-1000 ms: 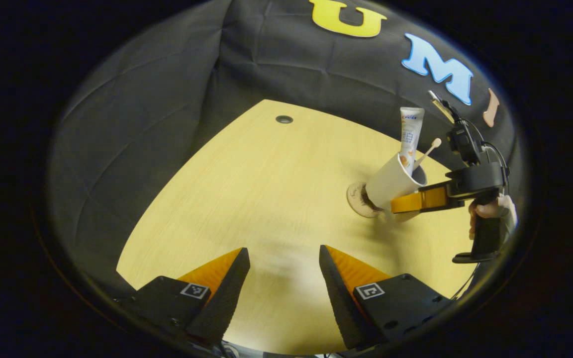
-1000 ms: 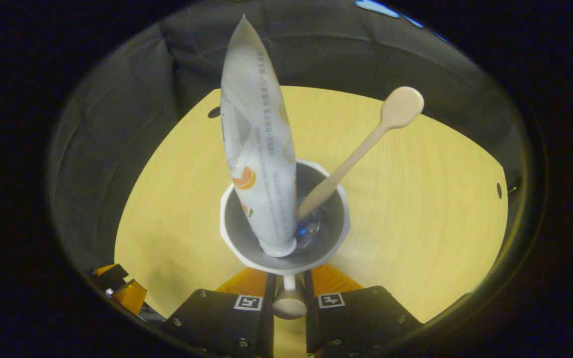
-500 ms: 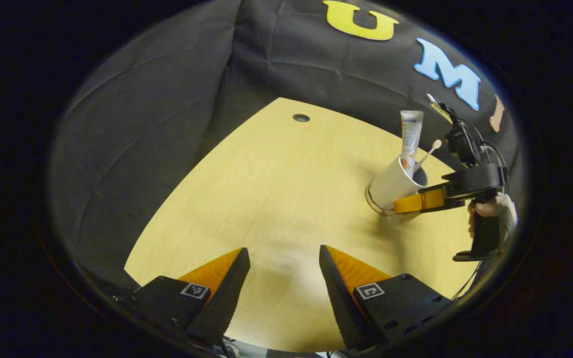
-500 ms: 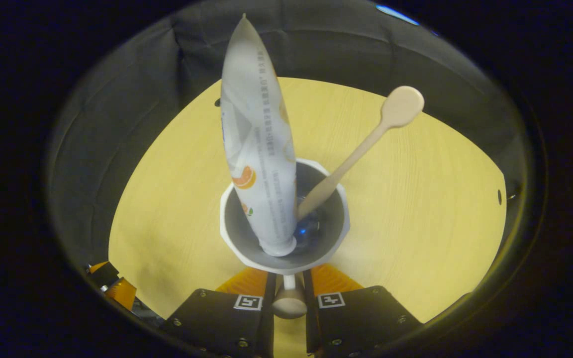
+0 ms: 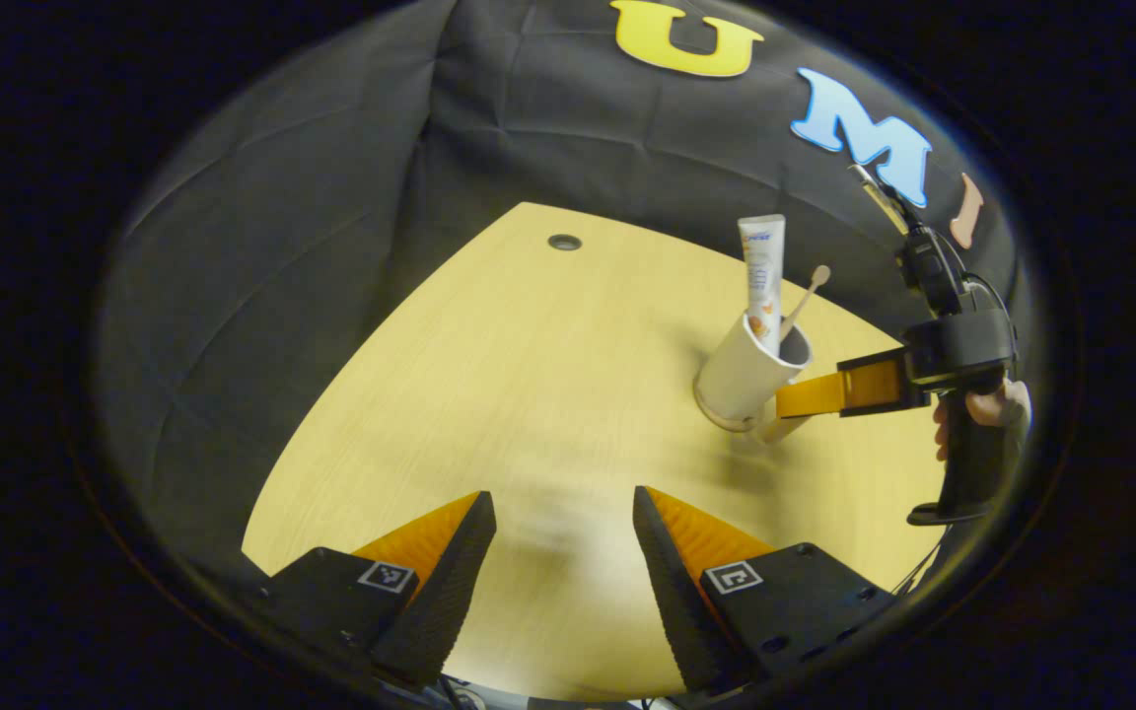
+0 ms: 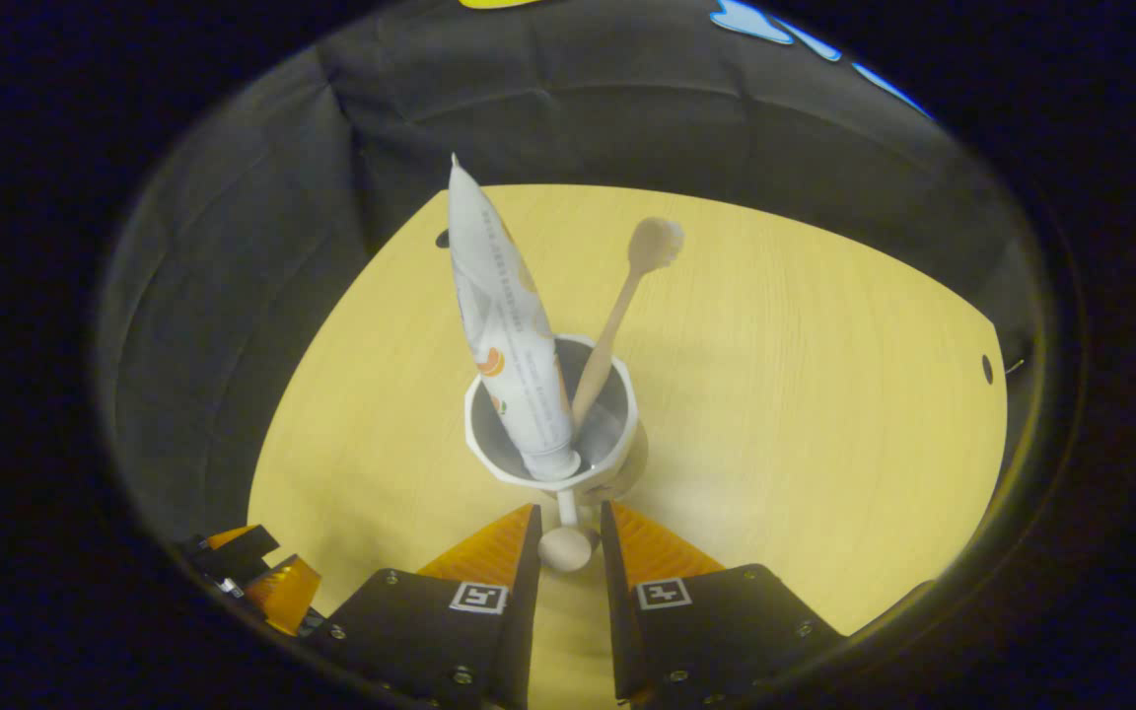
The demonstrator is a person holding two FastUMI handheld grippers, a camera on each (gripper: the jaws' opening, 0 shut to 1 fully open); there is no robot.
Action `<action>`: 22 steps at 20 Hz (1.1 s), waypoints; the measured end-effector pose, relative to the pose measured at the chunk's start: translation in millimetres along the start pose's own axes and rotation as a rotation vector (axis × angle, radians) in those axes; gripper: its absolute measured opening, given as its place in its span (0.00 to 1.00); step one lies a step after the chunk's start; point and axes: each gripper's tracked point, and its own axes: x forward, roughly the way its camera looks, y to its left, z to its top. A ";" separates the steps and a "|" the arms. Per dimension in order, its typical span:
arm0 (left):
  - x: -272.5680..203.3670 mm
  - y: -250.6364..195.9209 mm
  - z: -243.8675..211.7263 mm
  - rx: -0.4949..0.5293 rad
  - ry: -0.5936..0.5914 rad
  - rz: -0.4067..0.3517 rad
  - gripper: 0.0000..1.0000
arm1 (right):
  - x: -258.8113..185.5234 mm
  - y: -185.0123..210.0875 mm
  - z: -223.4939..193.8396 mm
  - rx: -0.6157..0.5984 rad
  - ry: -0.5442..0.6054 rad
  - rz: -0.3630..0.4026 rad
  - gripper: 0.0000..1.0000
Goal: Put the toothbrush and toothpaste on the desktop into the cup, then pick up the cup and place it on the coaster on the desktop.
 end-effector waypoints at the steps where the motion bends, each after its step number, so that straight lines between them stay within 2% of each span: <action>1: 13.6 -6.0 3.8 0.016 -0.006 -0.020 0.91 | -12.9 -0.6 1.2 0.019 -0.026 0.012 0.33; 7: 70.5 -37.3 36.5 0.138 -0.081 -0.150 0.92 | -86.8 -30.0 3.2 0.095 -0.198 -0.010 0.32; 8: 76.2 -42.7 42.4 0.155 -0.104 -0.172 0.92 | -100.2 -37.5 4.7 0.104 -0.236 -0.019 0.30; 11: 89.8 -53.8 65.7 0.192 -0.198 -0.233 0.91 | -140.4 -57.5 10.8 0.119 -0.367 -0.061 0.32; 12: 90.8 -55.5 74.3 0.205 -0.232 -0.250 0.91 | -155.0 -63.3 13.7 0.124 -0.413 -0.069 0.30; 15: 87.9 -57.8 104.1 0.236 -0.365 -0.286 0.91 | -198.6 -83.5 21.9 0.142 -0.555 -0.110 0.33; 16: 81.2 -58.6 110.6 0.247 -0.412 -0.298 0.91 | -212.1 -90.4 23.8 0.147 -0.597 -0.126 0.39; 19: 63.3 -56.3 126.8 0.292 -0.550 -0.301 0.93 | -260.8 -105.0 32.1 0.154 -0.735 -0.167 0.39; 21: 49.9 -56.6 137.7 0.325 -0.630 -0.297 0.95 | -287.9 -107.2 35.1 0.146 -0.799 -0.182 0.58; 22: 48.7 -56.5 140.8 0.335 -0.662 -0.290 0.95 | -295.8 -111.8 37.5 0.137 -0.823 -0.202 0.74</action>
